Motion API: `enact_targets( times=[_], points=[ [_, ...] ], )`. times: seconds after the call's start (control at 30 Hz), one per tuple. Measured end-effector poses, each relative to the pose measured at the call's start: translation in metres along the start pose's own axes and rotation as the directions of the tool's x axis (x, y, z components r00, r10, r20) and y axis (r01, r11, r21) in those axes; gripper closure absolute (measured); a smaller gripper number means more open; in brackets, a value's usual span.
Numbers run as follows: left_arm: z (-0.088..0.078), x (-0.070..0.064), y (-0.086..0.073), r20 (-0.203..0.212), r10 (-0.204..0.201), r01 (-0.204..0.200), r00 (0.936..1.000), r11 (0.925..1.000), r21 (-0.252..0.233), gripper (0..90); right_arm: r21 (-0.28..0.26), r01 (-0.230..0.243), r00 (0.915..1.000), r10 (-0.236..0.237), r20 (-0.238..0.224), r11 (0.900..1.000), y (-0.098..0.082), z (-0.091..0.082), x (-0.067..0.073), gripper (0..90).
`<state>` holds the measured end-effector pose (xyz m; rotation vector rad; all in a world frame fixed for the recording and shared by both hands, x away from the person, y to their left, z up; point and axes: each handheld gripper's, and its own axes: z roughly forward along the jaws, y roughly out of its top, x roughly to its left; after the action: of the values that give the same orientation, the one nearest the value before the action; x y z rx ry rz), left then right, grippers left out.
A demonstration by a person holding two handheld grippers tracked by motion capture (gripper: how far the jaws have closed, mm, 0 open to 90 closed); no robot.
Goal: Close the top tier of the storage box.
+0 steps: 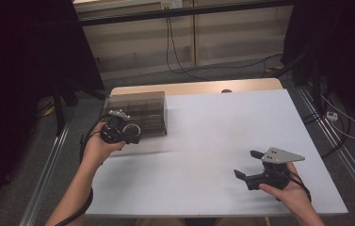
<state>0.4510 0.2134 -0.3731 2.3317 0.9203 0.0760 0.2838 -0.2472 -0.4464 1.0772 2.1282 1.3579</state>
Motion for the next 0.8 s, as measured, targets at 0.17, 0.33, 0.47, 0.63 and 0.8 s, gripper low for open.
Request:
enact_targets(
  times=[0.17,0.33,0.47,0.63,0.8],
  points=[
    [0.001,0.007,0.002,-0.023,-0.019,0.019,0.9995,0.9995,-0.025,90.0,0.000,-0.001,1.0000,0.001,-0.001,1.000,0.000,0.000,0.000,6.3],
    [0.003,0.010,0.006,-0.022,-0.024,0.023,0.9995,0.9993,-0.029,90.0,0.002,-0.004,1.0000,0.004,-0.001,1.000,-0.001,0.000,-0.001,6.2],
    [0.004,0.013,0.010,-0.034,-0.016,0.015,0.9993,0.9995,-0.028,90.0,0.003,-0.003,1.0000,0.003,0.001,1.000,-0.001,0.001,-0.001,6.3],
    [0.005,0.017,0.013,-0.056,-0.031,0.029,0.9980,0.9989,-0.037,90.0,0.002,-0.002,1.0000,0.002,-0.003,1.000,-0.001,0.001,0.000,6.2],
    [0.007,0.022,0.016,-0.061,-0.041,0.038,0.9973,0.9980,-0.051,90.0,0.004,-0.006,1.0000,0.006,0.000,1.000,-0.002,0.000,-0.001,6.2]
  ],
)
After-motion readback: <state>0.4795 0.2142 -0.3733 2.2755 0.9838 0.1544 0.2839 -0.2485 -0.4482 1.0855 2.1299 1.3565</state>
